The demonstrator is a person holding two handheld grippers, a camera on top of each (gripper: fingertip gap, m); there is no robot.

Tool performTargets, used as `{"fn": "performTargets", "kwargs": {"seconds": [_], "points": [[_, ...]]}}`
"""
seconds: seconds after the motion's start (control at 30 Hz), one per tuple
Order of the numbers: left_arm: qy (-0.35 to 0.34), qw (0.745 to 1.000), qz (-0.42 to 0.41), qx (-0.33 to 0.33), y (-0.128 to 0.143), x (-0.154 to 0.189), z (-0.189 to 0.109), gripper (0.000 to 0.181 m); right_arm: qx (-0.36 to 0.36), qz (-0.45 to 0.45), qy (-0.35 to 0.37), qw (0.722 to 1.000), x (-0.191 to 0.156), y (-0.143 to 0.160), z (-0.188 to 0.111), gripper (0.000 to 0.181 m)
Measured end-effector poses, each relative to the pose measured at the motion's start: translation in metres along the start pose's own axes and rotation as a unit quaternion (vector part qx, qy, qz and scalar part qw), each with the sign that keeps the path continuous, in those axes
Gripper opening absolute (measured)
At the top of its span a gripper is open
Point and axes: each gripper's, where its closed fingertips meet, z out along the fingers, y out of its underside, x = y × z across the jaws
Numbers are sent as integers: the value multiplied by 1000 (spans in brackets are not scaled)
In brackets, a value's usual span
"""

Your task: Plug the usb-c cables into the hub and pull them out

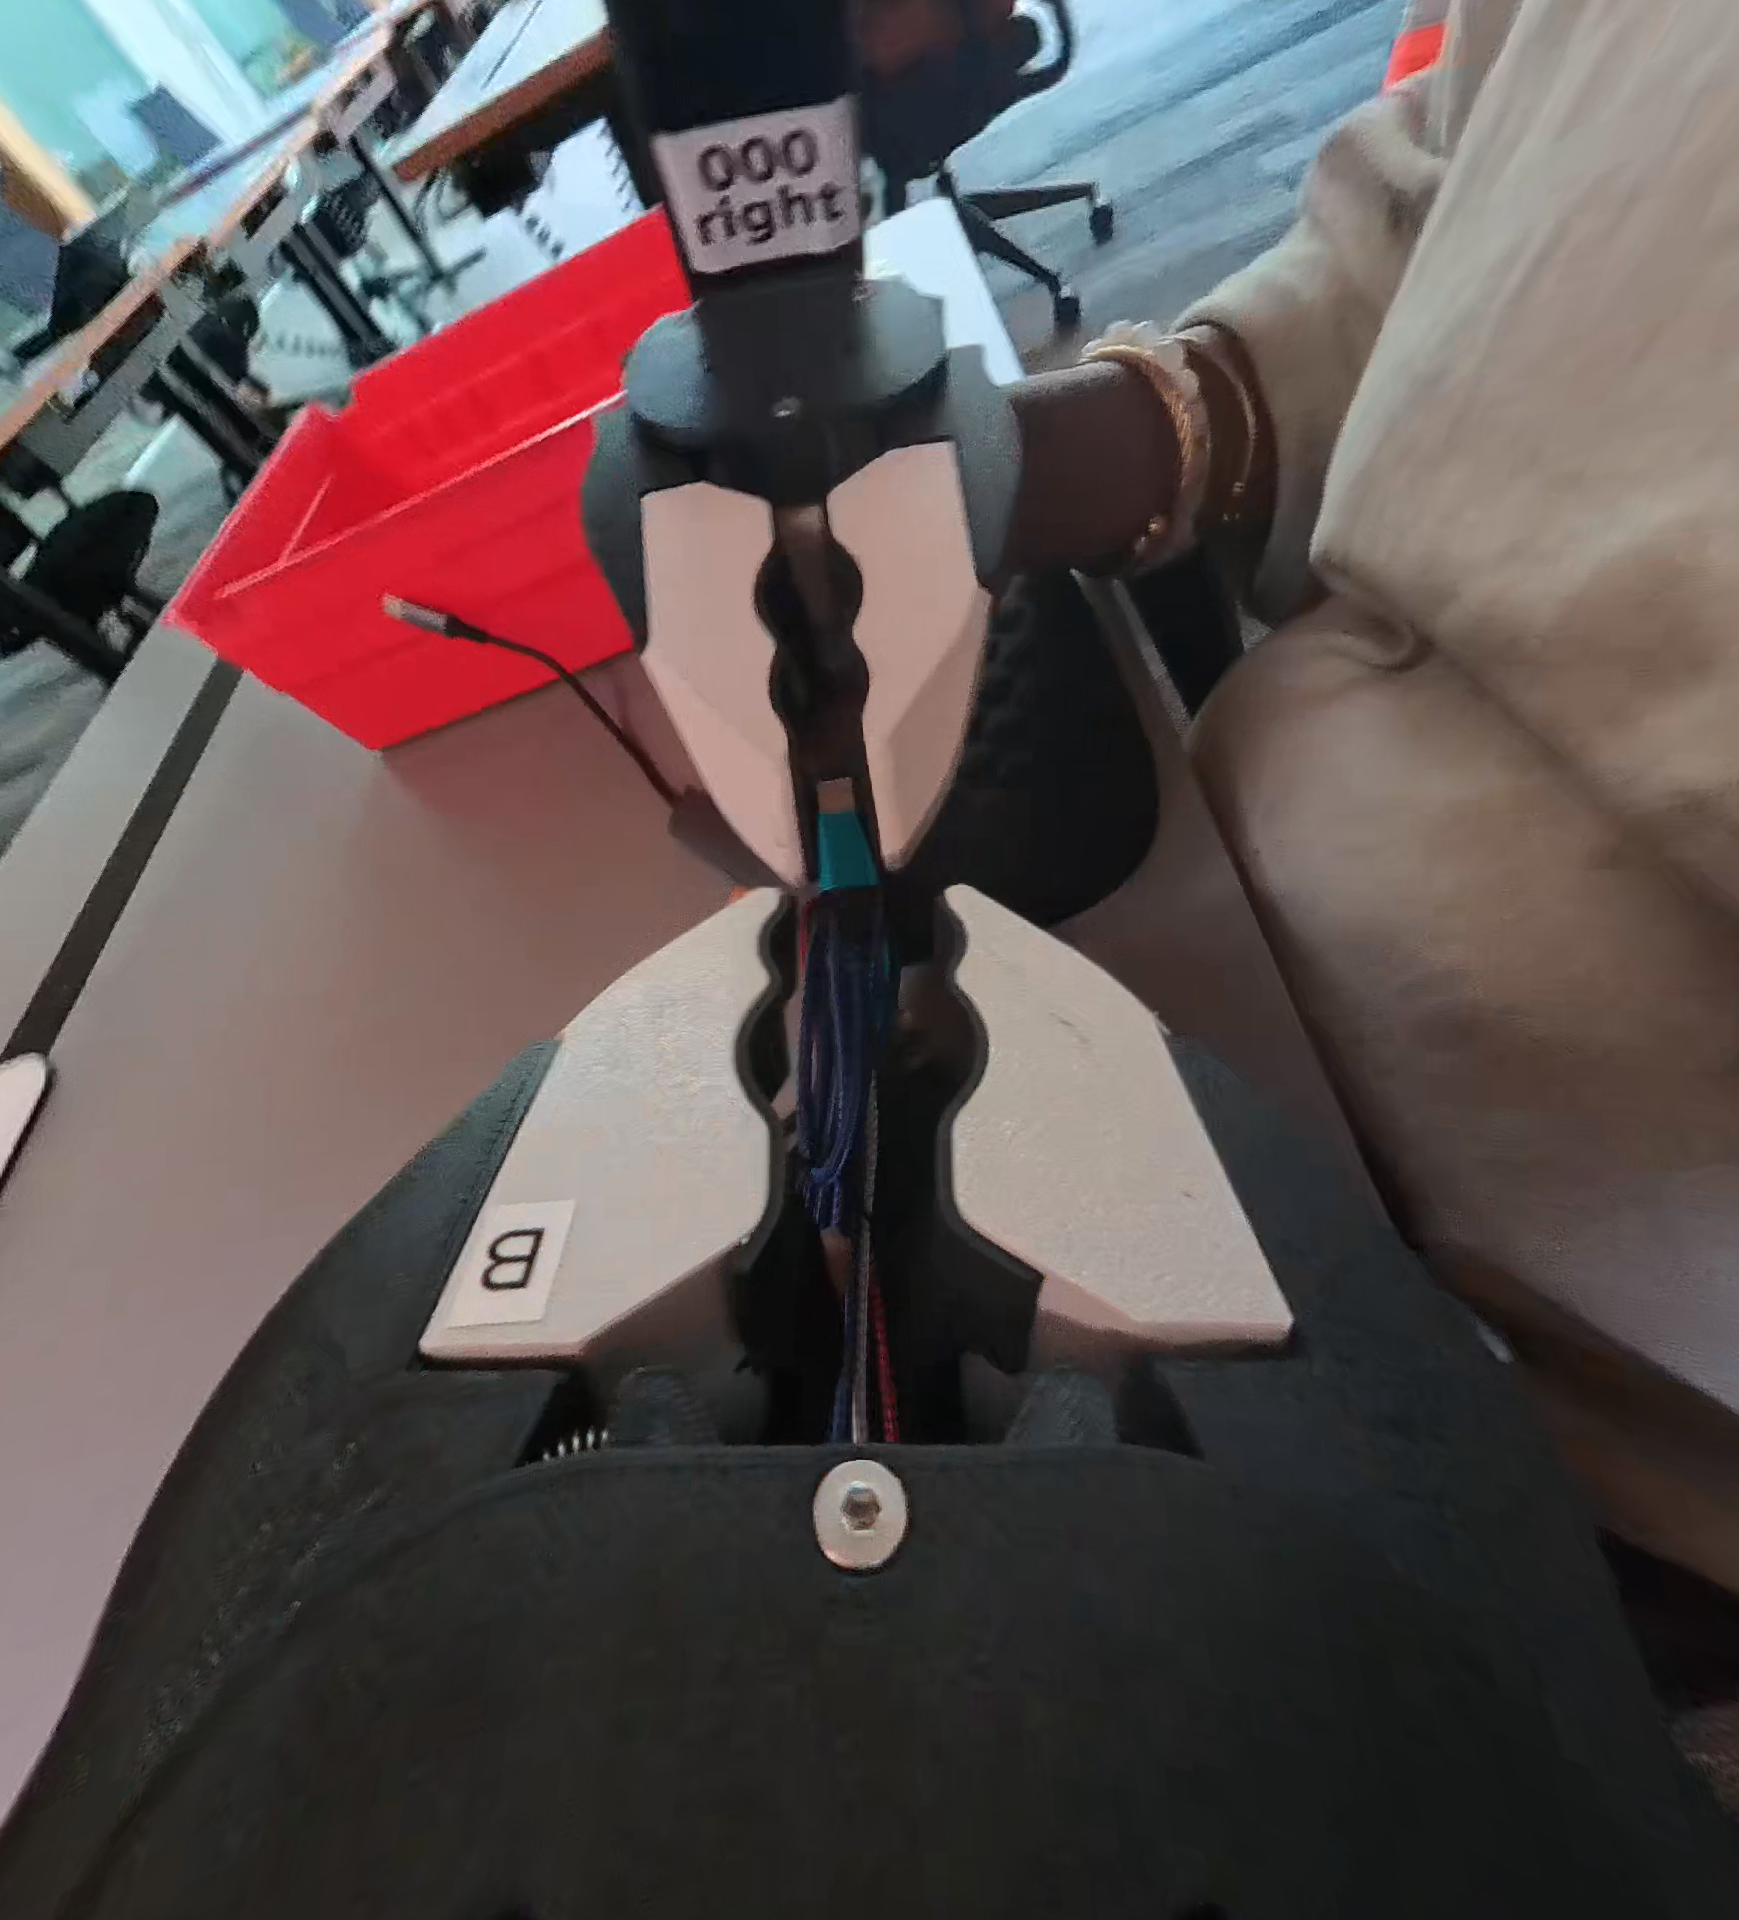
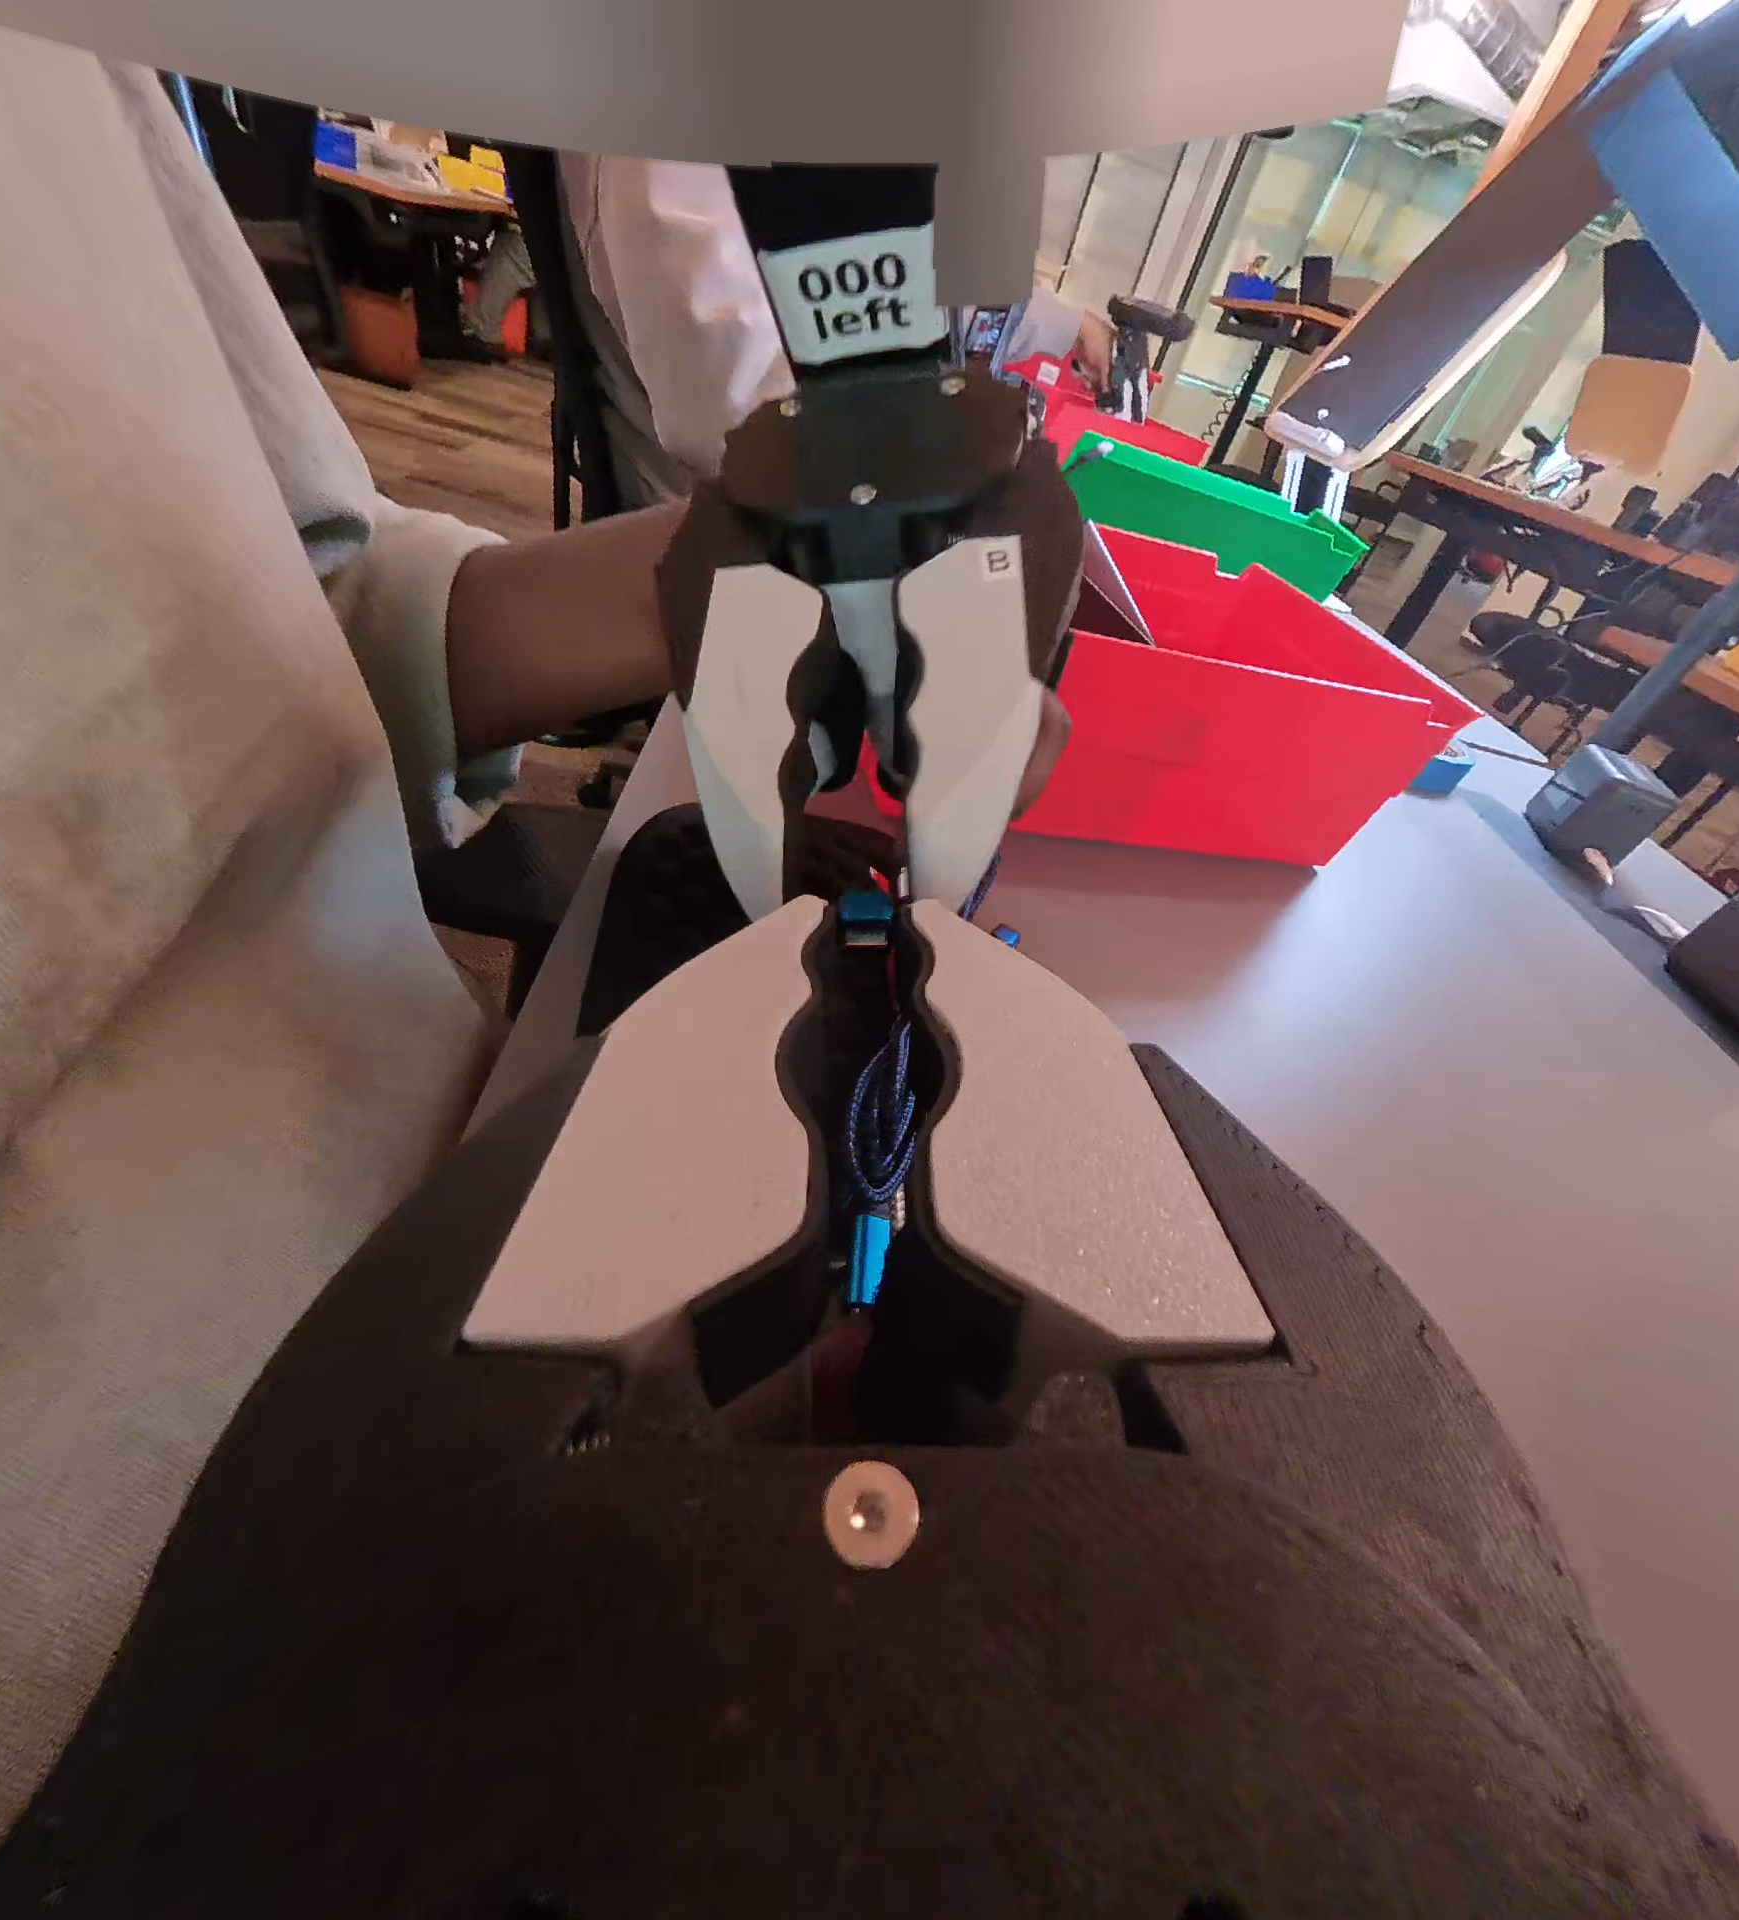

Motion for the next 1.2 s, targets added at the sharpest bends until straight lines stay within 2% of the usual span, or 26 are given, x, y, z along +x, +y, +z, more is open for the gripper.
{"fn": "performTargets", "kwargs": {"seconds": [0.1, 0.27, 0.4, 0.5, 0.6, 0.7, 0.77, 0.83, 0.9, 0.97, 1.1, 1.13, 1.2], "points": [[-14, 999, 2, 30, -2, -2, 4, 8, 4, 1, 1, 1000, -1, 1, -3, 10], [-10, 998, -28, 55, -1, 0, 5, 7, 3, 3, -1, 1000, -3, 2, -3, 10], [-18, 998, -43, 50, -1, -1, 5, 6, -7, 12, 5, 1000, -2, 0, -6, 11], [-48, 998, -37, 24, 4, -4, 5, 5, -34, 10, 45, 998, 11, -6, -28, 24], [-55, 997, -42, 17, 6, -1, 5, 5, -115, 23, 83, 990, 24, 6, -64, 32], [-58, 997, -48, 22, 6, 1, 4, 5, -240, 38, 96, 965, 26, 40, -91, 41], [-61, 997, -50, 24, 7, 1, 3, 5, -308, -5, 97, 946, 26, 62, -99, 41], [-63, 996, -53, 26, 6, 0, 2, 5, -335, -87, 97, 933, 28, 75, -94, 37], [-67, 996, -52, 26, 7, -1, 0, 5, -329, -150, 78, 929, 22, 84, -79, 37], [-70, 996, -53, 30, 7, -2, -3, 5, -321, -160, 56, 932, 14, 91, -63, 37], [-67, 996, -54, 35, 7, -1, -4, 5, -323, -179, 81, 926, 23, 92, -53, 42], [-65, 996, -55, 38, 7, 0, -3, 5, -326, -181, 83, 924, 25, 93, -51, 40], [-62, 996, -58, 41, 8, 0, -1, 5, -335, -181, 68, 922, 23, 100, -44, 19]]}}
